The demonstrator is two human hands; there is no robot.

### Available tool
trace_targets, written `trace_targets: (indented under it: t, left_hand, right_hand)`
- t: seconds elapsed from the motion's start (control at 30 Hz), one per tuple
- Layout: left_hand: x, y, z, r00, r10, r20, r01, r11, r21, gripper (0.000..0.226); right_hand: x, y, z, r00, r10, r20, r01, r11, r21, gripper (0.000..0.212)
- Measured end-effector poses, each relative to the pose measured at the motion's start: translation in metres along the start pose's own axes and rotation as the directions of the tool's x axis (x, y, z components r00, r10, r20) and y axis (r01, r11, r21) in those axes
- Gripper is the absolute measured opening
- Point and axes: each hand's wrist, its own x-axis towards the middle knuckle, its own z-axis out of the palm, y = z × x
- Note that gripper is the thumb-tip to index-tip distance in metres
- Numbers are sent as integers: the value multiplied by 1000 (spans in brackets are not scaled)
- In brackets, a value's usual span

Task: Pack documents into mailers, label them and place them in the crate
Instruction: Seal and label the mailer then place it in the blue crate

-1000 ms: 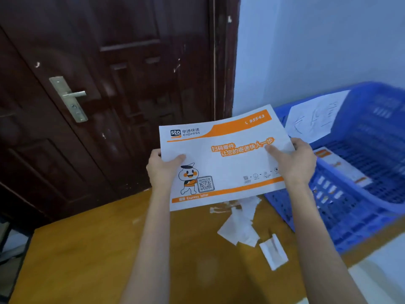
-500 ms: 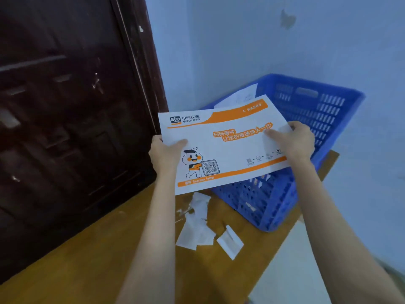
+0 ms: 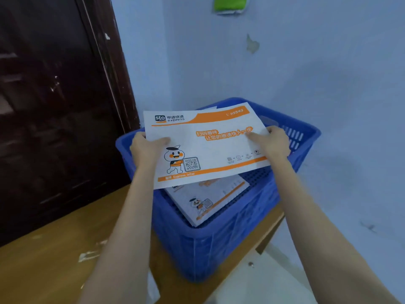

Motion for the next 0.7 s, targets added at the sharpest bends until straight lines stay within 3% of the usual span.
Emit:
trace_targets:
  t: [0.27,0.37,0.47,0.57,0.7]
  left_hand:
    - [15,-12,62,990,-131,-62,137,985,109,46]
    - [30,-25,74,970,-240,31,232,960,157,41]
    - [50,-43,83,893,-415,176,381,903,197,36]
    - [69,-70,93,842,-483,240,416,865,282,41]
    - [83,-109,111,868,-442,224,353,869,348,43]
  right_hand:
    - [90,25,19,976,34,216,-16,996,-86,52]
    - [117,30,35,946,52,319,4,985,-171,57]
    - [142,37,57,879,134,457,14,952,-307,73]
    - [164,44,86,804,243,542,19,902,-432,92]
    - [186,64,125,776,258,575,72,870,-488,72]
